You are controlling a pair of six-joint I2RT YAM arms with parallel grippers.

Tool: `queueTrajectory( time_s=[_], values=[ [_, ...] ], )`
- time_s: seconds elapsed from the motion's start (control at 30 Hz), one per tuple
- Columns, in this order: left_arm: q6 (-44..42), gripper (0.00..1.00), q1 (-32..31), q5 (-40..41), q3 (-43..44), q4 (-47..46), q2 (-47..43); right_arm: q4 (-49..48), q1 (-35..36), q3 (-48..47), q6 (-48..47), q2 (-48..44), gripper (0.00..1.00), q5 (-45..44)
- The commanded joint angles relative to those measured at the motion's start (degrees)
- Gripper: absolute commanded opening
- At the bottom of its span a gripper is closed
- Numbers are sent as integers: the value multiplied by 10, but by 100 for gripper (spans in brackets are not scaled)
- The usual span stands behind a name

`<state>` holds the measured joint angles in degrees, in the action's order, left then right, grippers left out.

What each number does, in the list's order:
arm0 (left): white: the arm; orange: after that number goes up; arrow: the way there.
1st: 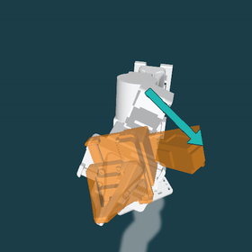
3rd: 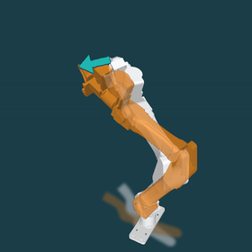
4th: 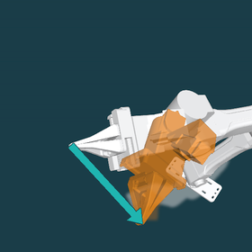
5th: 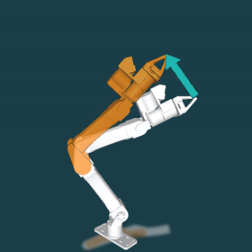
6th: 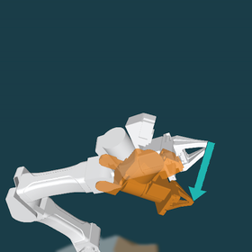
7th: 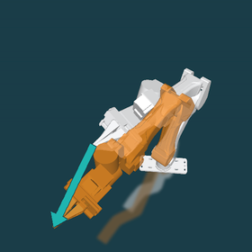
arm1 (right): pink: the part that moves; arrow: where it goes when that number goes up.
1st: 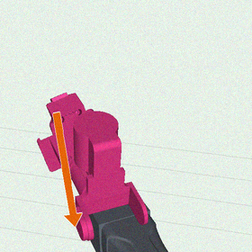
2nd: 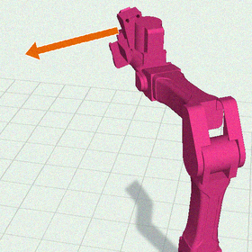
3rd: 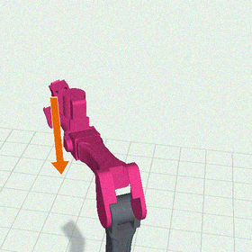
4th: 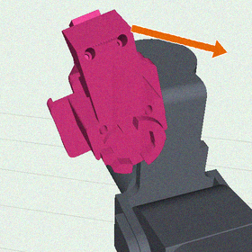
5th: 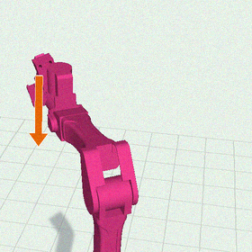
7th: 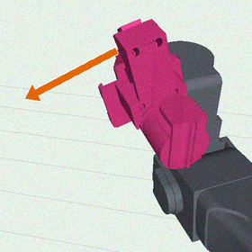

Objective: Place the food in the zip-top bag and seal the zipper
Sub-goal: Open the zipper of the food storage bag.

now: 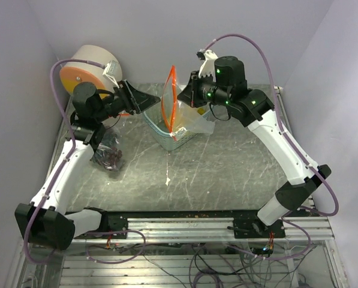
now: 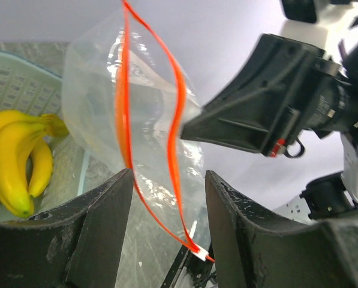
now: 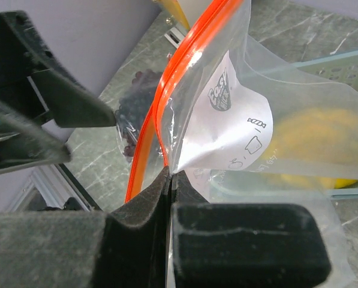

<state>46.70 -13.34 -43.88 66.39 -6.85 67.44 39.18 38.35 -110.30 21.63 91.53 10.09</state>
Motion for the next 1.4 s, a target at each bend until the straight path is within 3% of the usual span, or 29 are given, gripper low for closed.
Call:
queueTrajectory(
  time_s=[0.0,0.47,0.53,0.6,0.63,0.73,0.87,1.13,1.2,1.3,1.37],
  values=[
    [15,62,-6,43,19,6,25,-22,-2,-2,-5,8,0,25],
    [19,58,-49,68,29,-18,92,-49,-2,5,1,12,0,50],
    [21,45,-53,63,29,-32,102,-54,-2,13,5,9,0,52],
    [24,11,-55,48,33,-44,113,-57,-2,16,6,6,0,38],
    [21,8,-55,39,39,-36,117,-54,-3,14,4,2,0,22],
    [-65,7,-38,60,87,79,112,-38,-20,19,5,-11,0,-45],
    [-202,7,-6,188,172,288,91,-23,-57,49,14,-38,0,-99],
    [-324,7,-5,406,287,419,79,-31,-66,43,37,9,0,-73],
    [-338,7,-5,435,299,429,76,-85,-66,42,39,16,16,-12],
    [-343,7,-5,450,314,430,74,-176,-65,41,35,16,49,110],
    [-345,7,-5,457,322,428,71,-205,-65,41,30,16,60,157]
  ],
)
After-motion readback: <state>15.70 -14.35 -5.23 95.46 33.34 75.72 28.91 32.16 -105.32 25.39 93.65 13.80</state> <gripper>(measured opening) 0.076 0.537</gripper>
